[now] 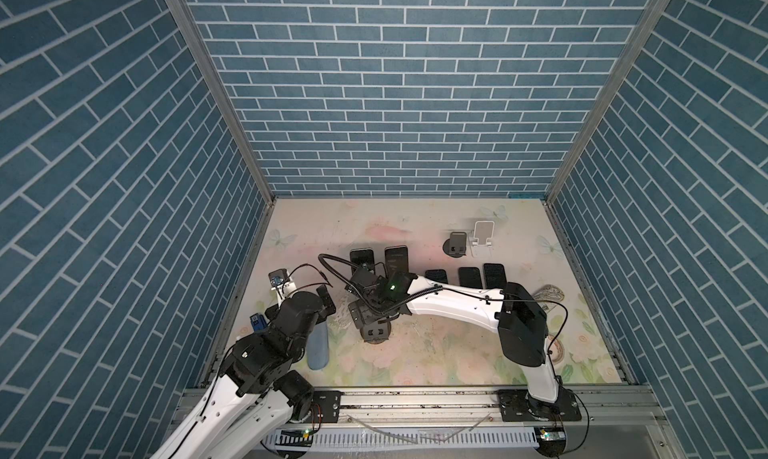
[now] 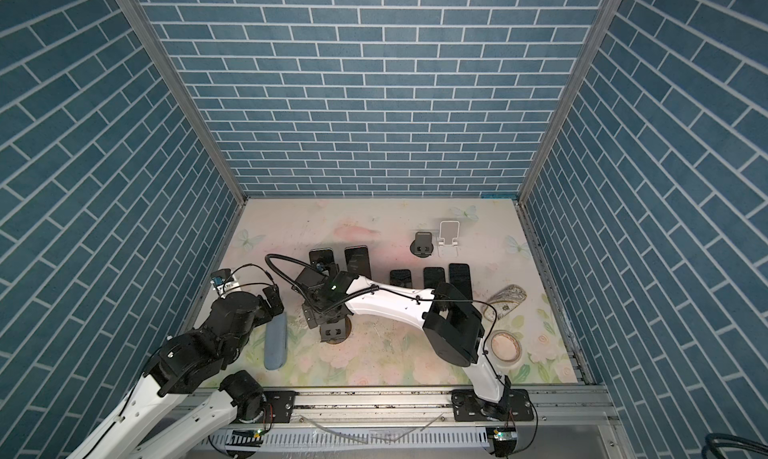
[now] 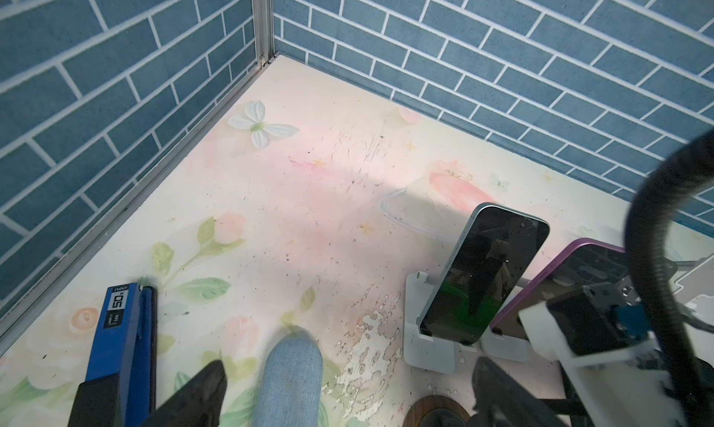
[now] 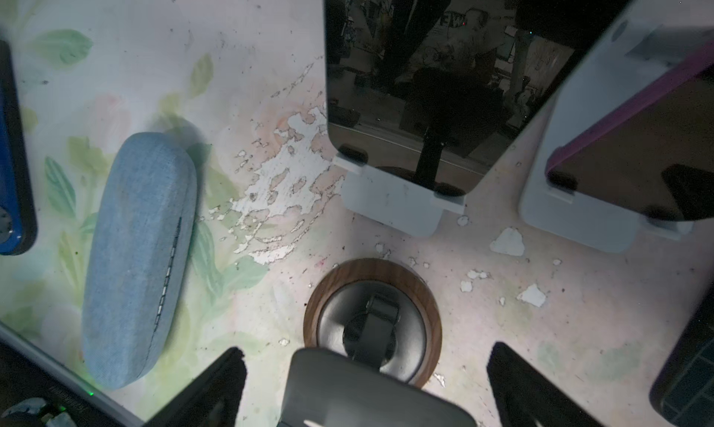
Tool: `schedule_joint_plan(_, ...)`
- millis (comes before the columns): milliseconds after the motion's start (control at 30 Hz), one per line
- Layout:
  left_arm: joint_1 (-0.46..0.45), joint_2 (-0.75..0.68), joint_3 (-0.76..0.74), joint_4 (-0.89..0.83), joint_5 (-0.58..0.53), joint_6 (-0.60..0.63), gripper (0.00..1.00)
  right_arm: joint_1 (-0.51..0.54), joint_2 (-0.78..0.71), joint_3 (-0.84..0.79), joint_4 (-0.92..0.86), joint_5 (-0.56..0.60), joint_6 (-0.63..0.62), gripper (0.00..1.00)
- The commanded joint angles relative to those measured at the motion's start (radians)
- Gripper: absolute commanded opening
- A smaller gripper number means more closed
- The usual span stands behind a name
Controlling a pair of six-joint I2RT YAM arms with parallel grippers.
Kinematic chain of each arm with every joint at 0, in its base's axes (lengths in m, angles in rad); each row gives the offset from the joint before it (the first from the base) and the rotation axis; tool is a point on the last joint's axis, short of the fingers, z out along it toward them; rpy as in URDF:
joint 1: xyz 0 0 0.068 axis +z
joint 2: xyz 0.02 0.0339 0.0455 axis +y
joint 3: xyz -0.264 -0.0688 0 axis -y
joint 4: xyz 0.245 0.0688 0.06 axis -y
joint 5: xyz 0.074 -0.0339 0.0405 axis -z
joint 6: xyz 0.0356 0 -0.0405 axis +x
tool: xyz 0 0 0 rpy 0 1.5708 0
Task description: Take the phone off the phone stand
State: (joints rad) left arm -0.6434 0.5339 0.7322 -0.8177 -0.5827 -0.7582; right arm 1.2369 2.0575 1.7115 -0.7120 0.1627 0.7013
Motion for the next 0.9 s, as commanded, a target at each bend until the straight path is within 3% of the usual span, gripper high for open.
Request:
schedule_joint_plan(0, 0.006, -0.012, -0.010, -0.015, -0.010, 0.016, 1.00, 0.006, 0.027, 0.055, -0.103, 0.036, 0.053, 0.98)
schedule_joint_plan(367, 0.006, -0.022, -0.017, -0.012, -0.026, 0.026, 1.00, 0.006, 0.049, 0.065, -0.224, 0.042, 0.071, 0.89)
schedule_joint_plan(867, 0.006, -0.006, -0.031, 0.025, -0.010, 0.026, 1.00, 0.004, -0.018, -0.012, -0.173, 0.027, 0.040, 0.67)
